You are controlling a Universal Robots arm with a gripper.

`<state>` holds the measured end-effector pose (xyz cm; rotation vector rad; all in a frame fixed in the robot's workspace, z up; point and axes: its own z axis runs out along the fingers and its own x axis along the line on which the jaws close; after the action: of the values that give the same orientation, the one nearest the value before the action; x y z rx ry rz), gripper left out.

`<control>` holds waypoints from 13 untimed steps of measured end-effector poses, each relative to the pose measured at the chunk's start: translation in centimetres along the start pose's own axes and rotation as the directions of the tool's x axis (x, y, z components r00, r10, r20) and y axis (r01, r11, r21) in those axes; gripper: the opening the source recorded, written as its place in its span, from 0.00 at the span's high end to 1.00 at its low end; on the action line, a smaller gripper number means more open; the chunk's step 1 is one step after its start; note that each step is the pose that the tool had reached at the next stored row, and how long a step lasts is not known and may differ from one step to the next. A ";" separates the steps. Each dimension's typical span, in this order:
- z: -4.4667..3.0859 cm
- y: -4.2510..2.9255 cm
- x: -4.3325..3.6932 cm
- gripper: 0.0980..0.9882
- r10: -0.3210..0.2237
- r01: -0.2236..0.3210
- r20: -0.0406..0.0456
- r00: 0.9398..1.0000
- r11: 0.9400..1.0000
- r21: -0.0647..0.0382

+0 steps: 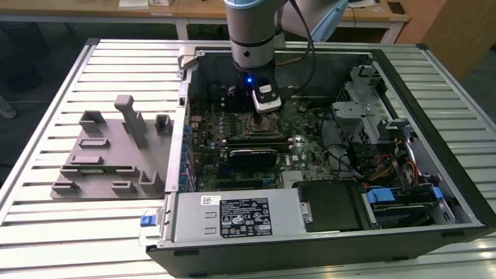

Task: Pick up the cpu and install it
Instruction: 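Install the first cpu locking lever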

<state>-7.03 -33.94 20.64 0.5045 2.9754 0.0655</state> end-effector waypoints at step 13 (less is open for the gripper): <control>-0.02 0.26 -0.74 0.99 -0.013 0.013 -0.002 1.000 1.000 0.001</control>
<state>-6.26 -33.94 20.76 0.4854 2.9808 0.0636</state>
